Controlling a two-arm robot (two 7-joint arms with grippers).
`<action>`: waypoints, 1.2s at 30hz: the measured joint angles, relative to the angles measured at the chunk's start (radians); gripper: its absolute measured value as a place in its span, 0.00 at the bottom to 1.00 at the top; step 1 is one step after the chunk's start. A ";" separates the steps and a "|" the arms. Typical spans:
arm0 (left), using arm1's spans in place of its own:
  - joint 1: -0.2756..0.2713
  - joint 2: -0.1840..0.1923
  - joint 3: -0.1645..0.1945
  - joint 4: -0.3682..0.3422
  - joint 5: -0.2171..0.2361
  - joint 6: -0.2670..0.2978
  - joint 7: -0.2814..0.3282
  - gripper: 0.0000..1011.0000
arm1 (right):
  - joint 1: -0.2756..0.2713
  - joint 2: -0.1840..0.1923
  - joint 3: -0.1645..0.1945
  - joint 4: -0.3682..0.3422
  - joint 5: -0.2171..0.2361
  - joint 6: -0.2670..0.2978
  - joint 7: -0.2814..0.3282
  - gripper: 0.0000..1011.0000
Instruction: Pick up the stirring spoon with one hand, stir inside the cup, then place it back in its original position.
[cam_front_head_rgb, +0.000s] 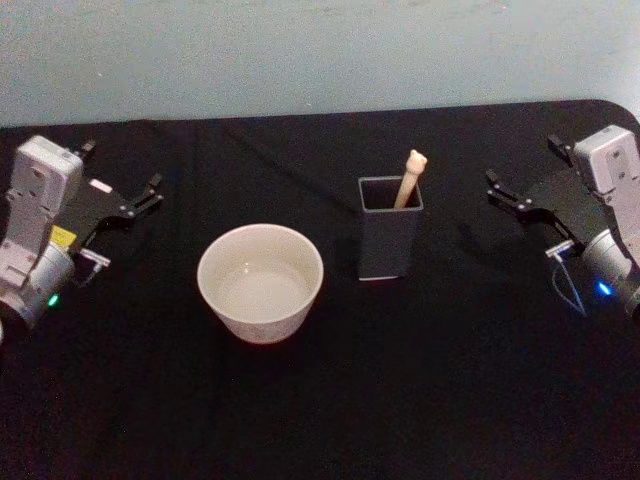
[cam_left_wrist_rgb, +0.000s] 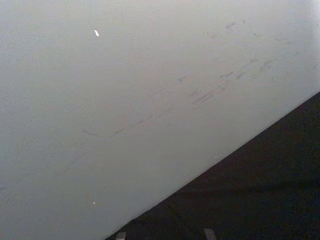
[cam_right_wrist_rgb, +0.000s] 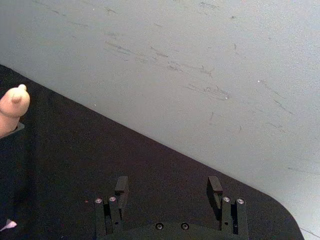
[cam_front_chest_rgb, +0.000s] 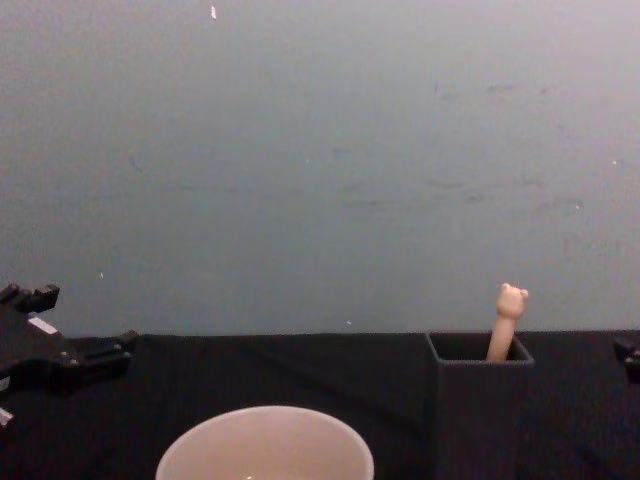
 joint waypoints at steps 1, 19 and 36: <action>0.000 0.000 0.000 0.000 0.000 0.000 0.000 0.99 | 0.000 0.000 0.000 0.000 0.000 0.000 0.000 0.99; 0.000 0.000 0.000 0.000 0.000 0.000 0.000 0.99 | 0.000 0.000 0.000 0.000 0.000 0.000 0.000 0.99; 0.000 0.000 0.000 0.000 0.000 0.000 0.000 0.99 | 0.000 0.000 0.000 0.000 0.000 0.000 0.000 0.99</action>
